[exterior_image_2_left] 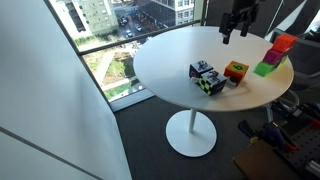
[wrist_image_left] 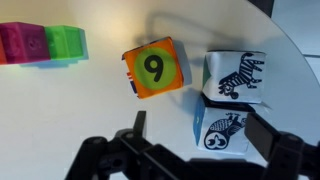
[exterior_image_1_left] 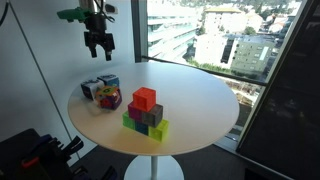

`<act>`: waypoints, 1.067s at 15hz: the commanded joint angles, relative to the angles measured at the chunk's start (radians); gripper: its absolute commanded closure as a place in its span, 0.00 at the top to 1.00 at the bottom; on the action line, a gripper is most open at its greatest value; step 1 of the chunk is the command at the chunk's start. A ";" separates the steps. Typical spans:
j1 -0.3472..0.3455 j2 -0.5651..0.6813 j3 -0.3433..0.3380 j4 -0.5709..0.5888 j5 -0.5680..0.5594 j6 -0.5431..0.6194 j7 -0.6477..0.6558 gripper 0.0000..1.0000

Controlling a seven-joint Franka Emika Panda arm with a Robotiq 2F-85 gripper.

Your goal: Pick up the block with d on it and put it on the block with l on it

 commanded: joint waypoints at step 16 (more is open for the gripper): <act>0.039 0.138 0.009 -0.040 -0.008 0.274 0.047 1.00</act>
